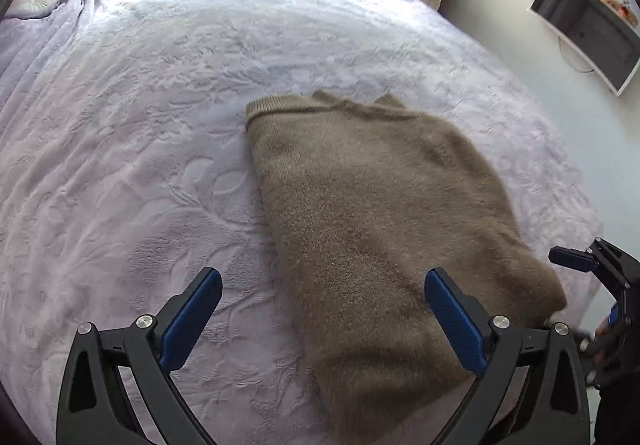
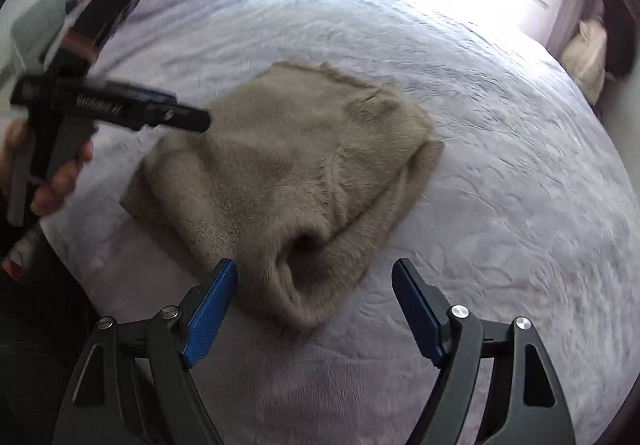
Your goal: Fold small clothes
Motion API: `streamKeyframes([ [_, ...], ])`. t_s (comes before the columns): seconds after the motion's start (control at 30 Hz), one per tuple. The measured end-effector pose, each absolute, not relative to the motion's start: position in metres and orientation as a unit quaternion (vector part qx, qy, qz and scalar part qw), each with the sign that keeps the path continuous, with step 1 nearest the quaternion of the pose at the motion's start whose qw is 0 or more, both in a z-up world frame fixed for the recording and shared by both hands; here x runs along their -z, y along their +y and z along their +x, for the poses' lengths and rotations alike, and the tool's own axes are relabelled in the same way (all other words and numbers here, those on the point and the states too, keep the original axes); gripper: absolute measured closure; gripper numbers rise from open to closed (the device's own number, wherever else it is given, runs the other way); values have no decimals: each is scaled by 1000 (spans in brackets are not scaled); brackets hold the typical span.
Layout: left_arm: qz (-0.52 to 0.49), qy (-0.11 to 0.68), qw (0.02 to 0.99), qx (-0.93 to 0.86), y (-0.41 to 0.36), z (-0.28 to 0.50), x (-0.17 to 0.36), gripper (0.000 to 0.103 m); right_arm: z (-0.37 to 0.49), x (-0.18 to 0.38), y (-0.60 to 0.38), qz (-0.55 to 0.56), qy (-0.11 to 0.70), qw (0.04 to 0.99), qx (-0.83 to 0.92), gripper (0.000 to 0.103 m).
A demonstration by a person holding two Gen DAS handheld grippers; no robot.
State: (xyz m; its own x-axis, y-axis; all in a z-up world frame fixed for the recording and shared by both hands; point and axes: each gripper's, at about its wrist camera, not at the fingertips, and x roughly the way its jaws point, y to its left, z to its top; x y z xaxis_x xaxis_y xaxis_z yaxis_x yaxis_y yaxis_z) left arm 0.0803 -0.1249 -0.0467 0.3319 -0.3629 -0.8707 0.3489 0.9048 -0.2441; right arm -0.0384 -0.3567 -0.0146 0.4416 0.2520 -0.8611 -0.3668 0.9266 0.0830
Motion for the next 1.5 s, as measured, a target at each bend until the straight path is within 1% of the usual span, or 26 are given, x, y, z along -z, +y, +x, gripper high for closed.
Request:
streamKeyframes([
  [0.13, -50, 577, 778, 243, -126, 105, 59, 1, -14, 11, -391, 49, 503, 847, -167, 20],
  [0.27, -52, 620, 739, 256, -151, 120, 88, 1, 24, 31, -395, 128, 524, 826, -166, 20],
  [0.37, -71, 625, 732, 262, -157, 122, 100, 1, 44, 49, -393, 178, 539, 805, -173, 20],
  [0.43, -80, 629, 723, 275, -164, 124, 107, 1, 53, 63, -387, 189, 554, 791, -179, 18],
  [0.5, -77, 627, 723, 279, -170, 127, 111, 1, 67, 82, -375, 171, 571, 783, -174, 18],
  [0.53, -78, 626, 725, 278, -172, 128, 112, 1, 68, 85, -371, 169, 569, 786, -172, 19],
  [0.57, -78, 623, 726, 280, -172, 128, 111, 6, 68, 84, -366, 165, 565, 791, -168, 20],
  [0.6, -76, 617, 729, 287, -172, 127, 108, 20, 68, 81, -360, 151, 560, 796, -171, 32],
  [0.63, -72, 612, 731, 293, -172, 126, 105, 27, 66, 76, -353, 134, 555, 802, -177, 44],
  [0.67, -67, 606, 735, 296, -170, 125, 99, 38, 65, 70, -345, 114, 547, 809, -183, 48],
  [0.7, -63, 603, 738, 297, -170, 125, 96, 46, 65, 67, -340, 105, 544, 812, -185, 54],
  [0.73, -60, 601, 739, 298, -169, 125, 92, 49, 65, 64, -336, 94, 540, 816, -186, 58],
  [0.8, -49, 596, 745, 295, -168, 123, 85, 54, 61, 54, -326, 70, 531, 824, -186, 62],
  [0.93, -26, 582, 759, 290, -166, 118, 65, 56, 53, 31, -312, 40, 508, 839, -190, 65],
  [1.13, -30, 570, 773, 278, -136, 128, 27, 56, 52, -9, -292, 32, 478, 853, -207, 66],
  [1.33, -24, 548, 798, 251, -99, 153, -2, 56, 79, -39, -258, 26, 449, 864, -224, 67],
  [1.5, -24, 539, 808, 235, -81, 186, -5, 56, 113, -45, -236, 14, 435, 872, -223, 67],
])
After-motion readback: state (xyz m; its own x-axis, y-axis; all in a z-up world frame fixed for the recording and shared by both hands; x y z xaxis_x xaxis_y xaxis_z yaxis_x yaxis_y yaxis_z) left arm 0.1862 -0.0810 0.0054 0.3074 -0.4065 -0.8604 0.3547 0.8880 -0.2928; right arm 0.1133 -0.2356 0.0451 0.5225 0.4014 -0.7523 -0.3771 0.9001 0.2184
